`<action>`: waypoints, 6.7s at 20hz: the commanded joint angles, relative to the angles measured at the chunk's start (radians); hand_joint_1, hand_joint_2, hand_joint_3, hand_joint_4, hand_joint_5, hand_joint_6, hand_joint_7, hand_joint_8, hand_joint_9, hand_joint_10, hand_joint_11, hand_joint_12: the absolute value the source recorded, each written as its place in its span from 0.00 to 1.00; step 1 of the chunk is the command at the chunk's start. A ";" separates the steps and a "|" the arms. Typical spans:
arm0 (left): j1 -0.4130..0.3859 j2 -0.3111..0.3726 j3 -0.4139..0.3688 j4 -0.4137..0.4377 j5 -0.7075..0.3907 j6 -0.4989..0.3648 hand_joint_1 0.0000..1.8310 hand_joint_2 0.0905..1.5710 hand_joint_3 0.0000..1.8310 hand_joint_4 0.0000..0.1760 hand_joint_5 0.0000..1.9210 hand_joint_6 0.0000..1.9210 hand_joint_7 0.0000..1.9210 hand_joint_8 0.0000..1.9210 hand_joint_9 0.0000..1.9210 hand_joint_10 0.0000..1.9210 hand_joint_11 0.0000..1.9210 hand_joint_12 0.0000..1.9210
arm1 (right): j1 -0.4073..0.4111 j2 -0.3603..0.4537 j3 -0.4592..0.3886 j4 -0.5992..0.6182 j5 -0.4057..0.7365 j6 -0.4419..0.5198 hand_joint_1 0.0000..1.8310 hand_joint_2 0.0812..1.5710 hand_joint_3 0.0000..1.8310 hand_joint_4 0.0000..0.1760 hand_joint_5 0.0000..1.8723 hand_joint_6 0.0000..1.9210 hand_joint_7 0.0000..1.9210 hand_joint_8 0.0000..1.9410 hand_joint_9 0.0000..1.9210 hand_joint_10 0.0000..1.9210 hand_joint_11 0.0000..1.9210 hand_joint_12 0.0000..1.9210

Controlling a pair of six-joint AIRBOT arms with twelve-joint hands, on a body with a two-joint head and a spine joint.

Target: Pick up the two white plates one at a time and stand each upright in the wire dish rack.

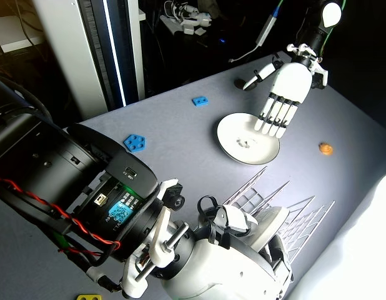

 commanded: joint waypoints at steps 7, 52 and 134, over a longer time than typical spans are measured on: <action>-0.004 -0.001 0.002 -0.044 -0.024 -0.003 0.00 0.67 0.00 0.00 0.01 0.00 0.00 0.00 0.00 0.00 0.00 0.00 | 0.021 0.008 0.006 0.018 0.140 0.014 0.63 0.71 0.00 0.00 0.35 0.34 0.45 0.09 0.43 0.12 0.21 0.64; 0.124 -0.033 0.053 -0.044 -0.006 -0.042 0.00 0.66 0.00 0.00 0.01 0.00 0.01 0.00 0.00 0.00 0.00 0.00 | -0.013 0.110 -0.399 -0.821 0.556 -0.150 0.51 0.49 0.00 0.00 0.00 0.00 0.00 0.00 0.00 0.00 0.00 0.00; -0.152 0.130 0.014 -0.056 -0.100 -0.104 0.00 0.66 0.00 0.00 0.00 0.00 0.00 0.00 0.00 0.00 0.00 0.00 | -0.169 -0.063 -0.467 -0.636 0.543 -0.678 0.81 0.66 0.00 0.00 0.54 0.45 0.58 0.33 0.51 0.48 0.48 0.72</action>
